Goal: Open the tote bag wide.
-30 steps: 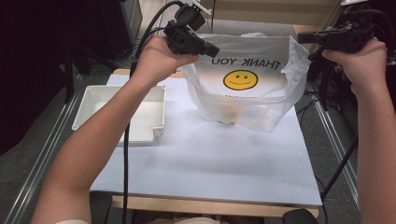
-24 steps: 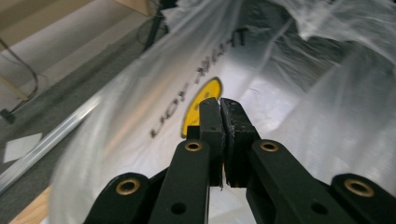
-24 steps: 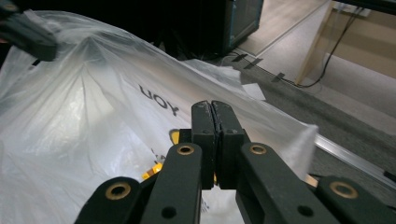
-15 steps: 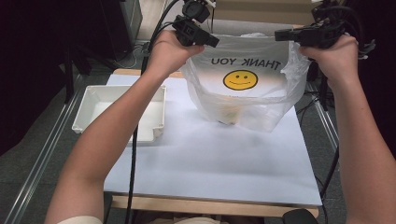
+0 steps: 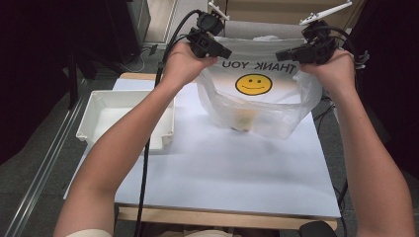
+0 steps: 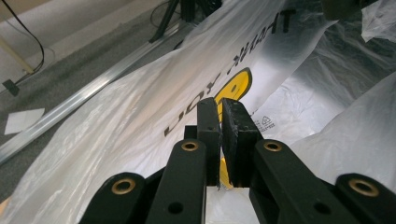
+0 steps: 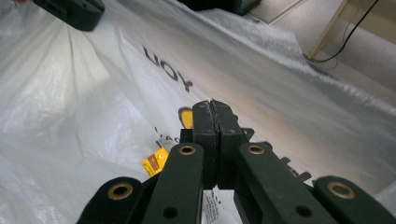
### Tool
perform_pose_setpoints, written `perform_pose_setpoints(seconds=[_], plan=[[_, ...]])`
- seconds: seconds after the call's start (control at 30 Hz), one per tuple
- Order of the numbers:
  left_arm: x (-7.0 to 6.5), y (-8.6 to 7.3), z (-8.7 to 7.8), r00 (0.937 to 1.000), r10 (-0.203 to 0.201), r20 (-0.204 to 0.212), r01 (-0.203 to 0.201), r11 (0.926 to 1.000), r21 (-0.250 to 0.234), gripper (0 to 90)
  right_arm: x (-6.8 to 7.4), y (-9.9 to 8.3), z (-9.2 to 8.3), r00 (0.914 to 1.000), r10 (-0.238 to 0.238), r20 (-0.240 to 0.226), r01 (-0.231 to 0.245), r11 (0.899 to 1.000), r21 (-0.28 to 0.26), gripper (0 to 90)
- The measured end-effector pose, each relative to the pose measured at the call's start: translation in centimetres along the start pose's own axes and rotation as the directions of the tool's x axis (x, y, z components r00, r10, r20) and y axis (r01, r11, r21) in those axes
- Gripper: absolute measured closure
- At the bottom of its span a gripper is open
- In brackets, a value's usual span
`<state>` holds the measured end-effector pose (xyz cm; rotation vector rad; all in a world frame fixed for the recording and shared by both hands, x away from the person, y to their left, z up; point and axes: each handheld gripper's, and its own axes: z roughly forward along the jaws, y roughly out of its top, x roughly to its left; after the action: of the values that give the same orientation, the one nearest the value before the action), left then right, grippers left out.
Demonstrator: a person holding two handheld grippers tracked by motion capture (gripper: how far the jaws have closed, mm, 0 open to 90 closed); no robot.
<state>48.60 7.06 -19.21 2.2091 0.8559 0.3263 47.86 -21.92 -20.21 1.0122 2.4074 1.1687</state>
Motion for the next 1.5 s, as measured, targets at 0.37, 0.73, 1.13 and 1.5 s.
perform_pose_setpoints(seconds=[0.37, 0.73, 1.13, 1.5], plan=[[0.9, -1.5, 2.3, 0.9995, -0.031, -0.004, 0.031, 0.999, 0.033, 84.6, -0.8, -2.2, 1.8, 0.9993, 0.038, -0.005, -0.037, 0.999, 0.038, 90.0], [1.0, -3.2, 4.4, 0.9974, -0.056, -0.045, 0.059, 0.9971, 0.049, 85.9, -1.1, -3.9, 2.7, 0.9985, 0.047, 0.029, -0.048, 0.998, 0.033, 89.9], [1.2, -5.0, 6.2, 0.9965, -0.062, -0.056, 0.066, 0.9947, 0.079, 83.5, -0.9, -5.6, 3.7, 0.9973, 0.052, 0.052, -0.053, 0.998, 0.03, 90.0], [1.2, -6.5, 7.3, 0.9962, -0.064, -0.059, 0.07, 0.992, 0.105, 81.6, -0.9, -7.4, 5.0, 0.9964, 0.068, 0.05, -0.07, 0.997, 0.04, 89.4]])
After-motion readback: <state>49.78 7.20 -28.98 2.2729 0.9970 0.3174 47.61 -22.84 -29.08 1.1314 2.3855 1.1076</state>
